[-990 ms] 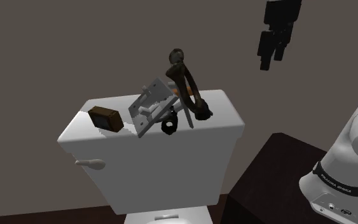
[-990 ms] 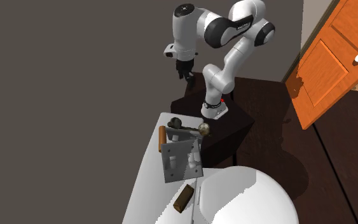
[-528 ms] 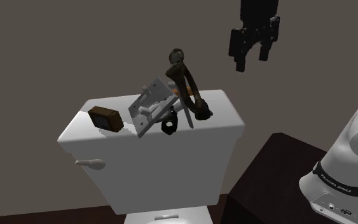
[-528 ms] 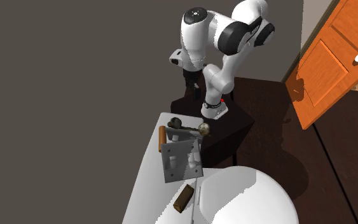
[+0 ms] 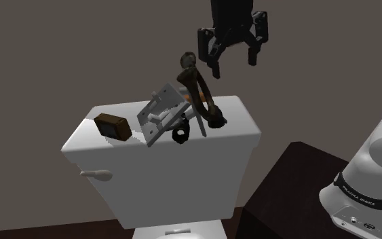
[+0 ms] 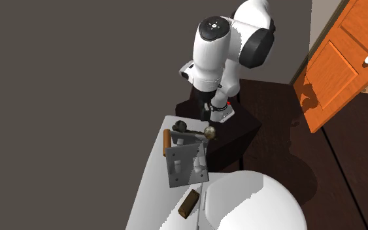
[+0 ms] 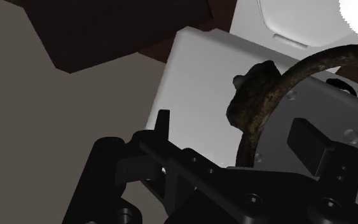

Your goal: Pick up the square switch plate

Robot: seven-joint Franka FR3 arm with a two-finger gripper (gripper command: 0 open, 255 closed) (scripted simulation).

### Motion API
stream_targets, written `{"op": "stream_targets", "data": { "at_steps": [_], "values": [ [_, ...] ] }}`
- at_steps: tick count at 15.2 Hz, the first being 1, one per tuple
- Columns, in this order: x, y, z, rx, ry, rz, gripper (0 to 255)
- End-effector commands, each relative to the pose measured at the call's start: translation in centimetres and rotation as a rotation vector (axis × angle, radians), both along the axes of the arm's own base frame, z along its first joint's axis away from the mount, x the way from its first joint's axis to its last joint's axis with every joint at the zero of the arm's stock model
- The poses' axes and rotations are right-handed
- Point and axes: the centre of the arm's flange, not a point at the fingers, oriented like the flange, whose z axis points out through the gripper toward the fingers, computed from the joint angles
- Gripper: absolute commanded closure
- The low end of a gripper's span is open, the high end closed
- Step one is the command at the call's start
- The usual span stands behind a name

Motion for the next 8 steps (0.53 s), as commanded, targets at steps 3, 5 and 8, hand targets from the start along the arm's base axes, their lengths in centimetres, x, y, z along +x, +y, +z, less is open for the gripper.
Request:
{"op": "stream_targets", "data": {
  "at_steps": [3,5,8],
  "values": [
    [3.0,4.6,0.7,-0.030,-0.007,-0.112,0],
    [4.7,6.9,0.9,-0.045,-0.011,-0.165,0],
    [6.8,9.4,1.1,-0.064,-0.015,-0.227,0]
  ]
}}
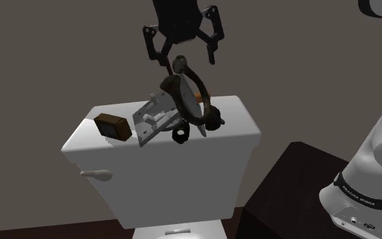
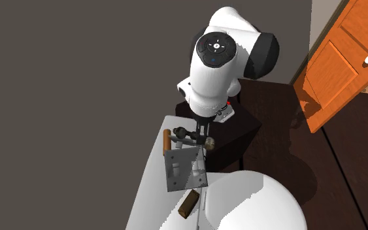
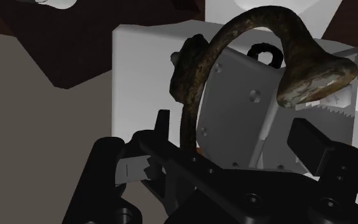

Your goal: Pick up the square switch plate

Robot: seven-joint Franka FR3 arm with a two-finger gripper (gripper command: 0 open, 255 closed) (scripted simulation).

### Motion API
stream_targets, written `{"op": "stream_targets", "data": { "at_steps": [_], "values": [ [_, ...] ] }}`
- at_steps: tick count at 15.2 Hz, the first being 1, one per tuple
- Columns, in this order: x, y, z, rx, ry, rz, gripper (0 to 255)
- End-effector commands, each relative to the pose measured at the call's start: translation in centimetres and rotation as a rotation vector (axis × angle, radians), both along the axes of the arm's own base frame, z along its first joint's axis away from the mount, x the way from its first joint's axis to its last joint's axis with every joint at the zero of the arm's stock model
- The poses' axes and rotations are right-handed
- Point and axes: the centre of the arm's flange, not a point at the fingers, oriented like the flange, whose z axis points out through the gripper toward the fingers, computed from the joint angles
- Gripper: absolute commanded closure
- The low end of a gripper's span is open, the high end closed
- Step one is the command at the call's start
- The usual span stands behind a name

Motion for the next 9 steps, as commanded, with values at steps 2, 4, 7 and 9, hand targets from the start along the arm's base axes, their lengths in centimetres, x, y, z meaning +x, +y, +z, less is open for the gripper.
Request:
{"op": "stream_targets", "data": {
  "at_steps": [2,4,7,9],
  "values": [
    [0.5,0.8,-1.1,-0.006,-0.003,-0.026,0],
    [0.5,0.8,-2.2,-0.006,-0.003,-0.026,0],
    [0.5,0.8,-4.1,-0.006,-0.003,-0.026,0],
    [0.5,0.8,-4.1,-0.006,-0.003,-0.026,0]
  ]
}}
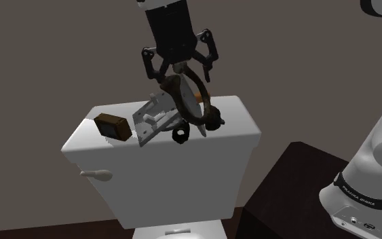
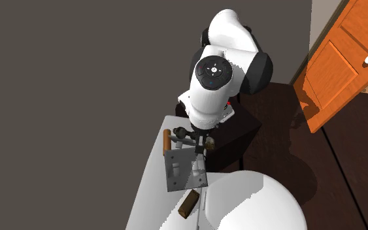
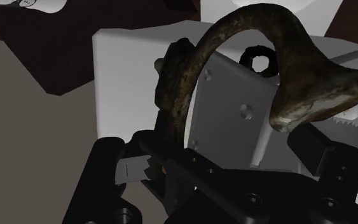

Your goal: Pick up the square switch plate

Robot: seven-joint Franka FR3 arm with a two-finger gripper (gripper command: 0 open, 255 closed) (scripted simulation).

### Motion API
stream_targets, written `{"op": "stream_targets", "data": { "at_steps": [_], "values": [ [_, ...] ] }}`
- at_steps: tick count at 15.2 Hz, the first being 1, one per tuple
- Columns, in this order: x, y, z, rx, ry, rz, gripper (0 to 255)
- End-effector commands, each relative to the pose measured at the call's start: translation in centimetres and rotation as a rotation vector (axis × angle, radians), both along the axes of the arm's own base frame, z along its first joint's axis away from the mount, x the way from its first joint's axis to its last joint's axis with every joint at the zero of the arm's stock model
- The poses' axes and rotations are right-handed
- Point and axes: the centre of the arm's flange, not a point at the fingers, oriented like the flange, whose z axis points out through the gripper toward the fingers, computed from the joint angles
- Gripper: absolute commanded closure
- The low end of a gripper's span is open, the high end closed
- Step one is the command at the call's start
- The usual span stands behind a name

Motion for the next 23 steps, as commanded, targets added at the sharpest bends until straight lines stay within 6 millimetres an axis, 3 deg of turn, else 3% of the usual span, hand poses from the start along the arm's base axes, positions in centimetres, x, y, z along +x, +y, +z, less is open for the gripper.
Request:
{"op": "stream_targets", "data": {
  "at_steps": [1,10,23],
  "values": [
    [0.0,-0.1,-0.2,0.000,0.000,0.000,255],
    [0.0,-0.1,-0.2,0.000,0.000,0.000,255],
    [0.0,-0.1,6.7,0.000,0.000,0.000,255]
  ]
}}
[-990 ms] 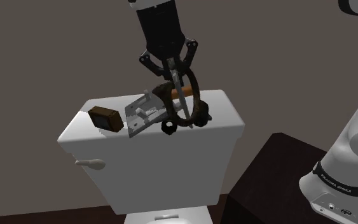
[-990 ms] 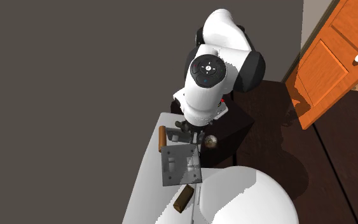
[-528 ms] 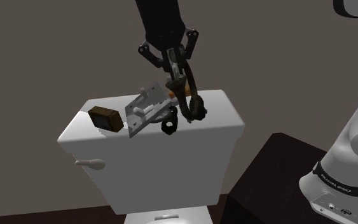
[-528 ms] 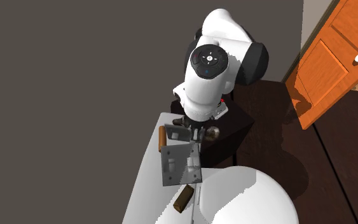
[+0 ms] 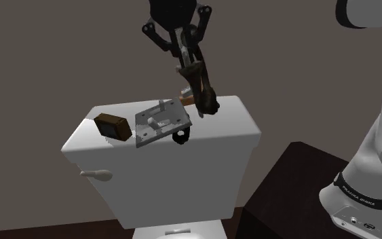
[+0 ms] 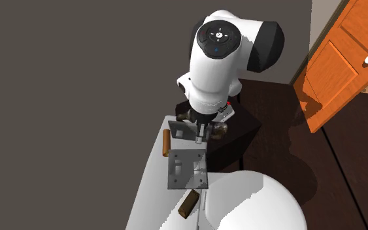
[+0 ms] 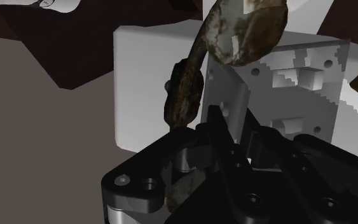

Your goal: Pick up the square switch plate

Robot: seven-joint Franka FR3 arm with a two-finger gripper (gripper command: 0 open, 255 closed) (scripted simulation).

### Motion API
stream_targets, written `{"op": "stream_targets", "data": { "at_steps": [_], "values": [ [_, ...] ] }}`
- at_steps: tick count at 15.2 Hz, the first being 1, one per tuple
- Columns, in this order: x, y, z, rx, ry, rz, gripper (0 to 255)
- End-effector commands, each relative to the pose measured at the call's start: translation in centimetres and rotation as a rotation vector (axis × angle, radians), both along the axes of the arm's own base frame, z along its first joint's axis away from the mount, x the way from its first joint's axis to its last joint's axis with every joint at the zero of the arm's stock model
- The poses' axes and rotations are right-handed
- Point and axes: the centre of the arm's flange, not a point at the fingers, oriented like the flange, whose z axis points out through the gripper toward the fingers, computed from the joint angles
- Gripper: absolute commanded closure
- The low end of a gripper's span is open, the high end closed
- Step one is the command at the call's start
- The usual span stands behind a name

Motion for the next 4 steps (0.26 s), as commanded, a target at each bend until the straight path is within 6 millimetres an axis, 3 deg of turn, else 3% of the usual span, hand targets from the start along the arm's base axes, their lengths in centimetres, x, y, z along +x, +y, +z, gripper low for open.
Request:
{"op": "stream_targets", "data": {
  "at_steps": [1,4],
  "values": [
    [-0.11,-0.05,1.02,0.000,0.000,0.000,255],
    [-0.11,-0.05,1.62,0.000,0.000,0.000,255]
  ]
}}
